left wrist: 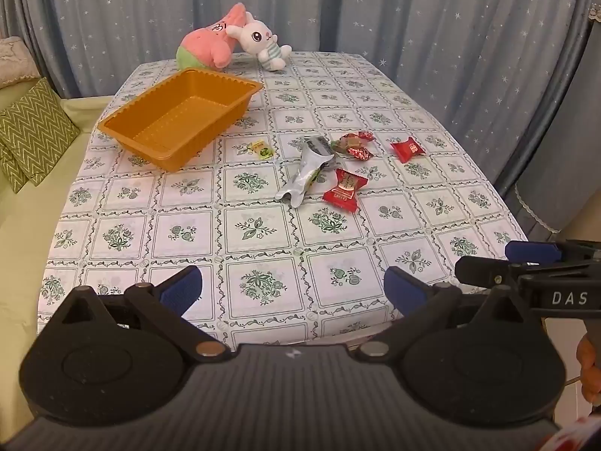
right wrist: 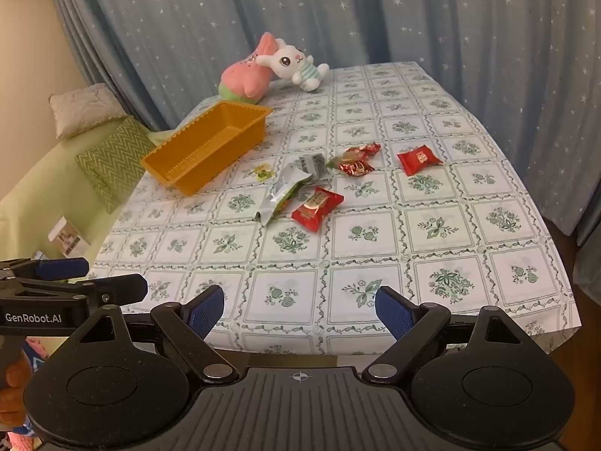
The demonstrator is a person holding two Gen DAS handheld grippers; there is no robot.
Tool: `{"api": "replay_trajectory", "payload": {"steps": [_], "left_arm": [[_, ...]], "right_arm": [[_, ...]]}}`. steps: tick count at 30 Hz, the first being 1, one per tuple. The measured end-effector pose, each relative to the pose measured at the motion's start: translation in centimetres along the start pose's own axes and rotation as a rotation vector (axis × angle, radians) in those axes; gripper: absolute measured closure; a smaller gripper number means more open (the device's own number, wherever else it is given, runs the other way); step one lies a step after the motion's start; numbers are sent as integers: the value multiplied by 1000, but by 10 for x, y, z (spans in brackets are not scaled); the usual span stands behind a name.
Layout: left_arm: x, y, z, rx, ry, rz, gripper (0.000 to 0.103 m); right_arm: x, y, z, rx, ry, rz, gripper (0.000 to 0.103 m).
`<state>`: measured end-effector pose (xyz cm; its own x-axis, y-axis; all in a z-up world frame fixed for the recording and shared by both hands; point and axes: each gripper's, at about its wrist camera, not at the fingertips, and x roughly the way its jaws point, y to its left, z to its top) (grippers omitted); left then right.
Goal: Organize snacks
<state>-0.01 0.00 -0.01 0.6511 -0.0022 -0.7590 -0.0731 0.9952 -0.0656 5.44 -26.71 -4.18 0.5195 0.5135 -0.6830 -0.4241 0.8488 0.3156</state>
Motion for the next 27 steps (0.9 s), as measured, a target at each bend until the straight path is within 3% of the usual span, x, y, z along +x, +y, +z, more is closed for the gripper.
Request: {"api": "replay_trajectory", "payload": {"steps": [27], "left_arm": [[7, -3, 3, 13, 14, -7, 0]], "right_arm": [[6, -4, 5, -4, 3, 0, 16]]}}
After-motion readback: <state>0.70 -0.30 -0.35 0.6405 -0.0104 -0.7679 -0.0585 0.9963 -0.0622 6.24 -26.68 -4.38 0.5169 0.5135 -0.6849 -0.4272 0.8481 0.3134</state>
